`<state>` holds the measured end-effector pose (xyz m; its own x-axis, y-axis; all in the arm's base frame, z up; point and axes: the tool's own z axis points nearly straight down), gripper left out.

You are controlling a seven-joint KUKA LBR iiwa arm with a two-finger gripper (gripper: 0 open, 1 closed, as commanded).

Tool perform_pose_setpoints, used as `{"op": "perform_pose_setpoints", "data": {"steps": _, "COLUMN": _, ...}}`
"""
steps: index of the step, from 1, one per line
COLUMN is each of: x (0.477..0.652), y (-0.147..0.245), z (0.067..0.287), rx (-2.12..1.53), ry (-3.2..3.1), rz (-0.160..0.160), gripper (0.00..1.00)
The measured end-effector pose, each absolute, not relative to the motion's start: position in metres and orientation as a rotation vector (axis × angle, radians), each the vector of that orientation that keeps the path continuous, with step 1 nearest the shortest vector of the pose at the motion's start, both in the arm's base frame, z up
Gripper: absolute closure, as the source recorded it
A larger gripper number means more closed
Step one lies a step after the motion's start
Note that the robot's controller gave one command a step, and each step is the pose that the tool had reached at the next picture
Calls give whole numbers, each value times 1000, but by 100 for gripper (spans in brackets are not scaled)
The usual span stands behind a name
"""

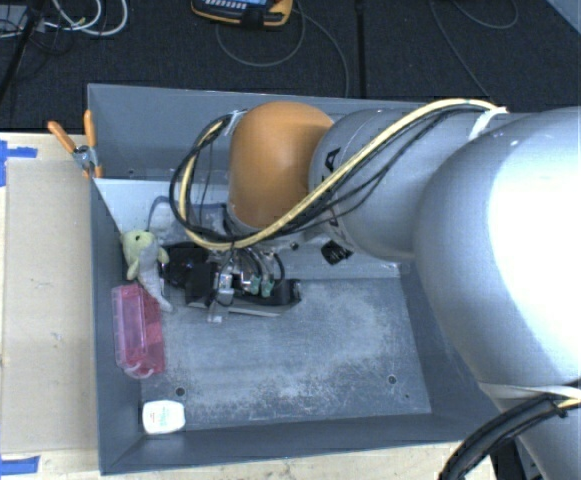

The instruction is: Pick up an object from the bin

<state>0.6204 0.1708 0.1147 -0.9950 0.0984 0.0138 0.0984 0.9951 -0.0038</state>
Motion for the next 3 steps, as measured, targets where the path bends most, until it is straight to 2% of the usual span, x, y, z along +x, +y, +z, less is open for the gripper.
{"op": "perform_pose_setpoints", "data": {"steps": 1, "x": 618, "y": 176, "z": 114, "rx": -296, "ry": -3110, "rz": 8, "gripper": 0}}
{"op": "perform_pose_setpoints", "data": {"steps": 2, "x": 617, "y": 176, "z": 131, "rx": -319, "ry": -3111, "rz": 6, "gripper": 0}}
{"op": "perform_pose_setpoints", "data": {"steps": 3, "x": 624, "y": 182, "z": 93, "rx": -362, "ry": -3099, "rz": 10, "gripper": 0}}
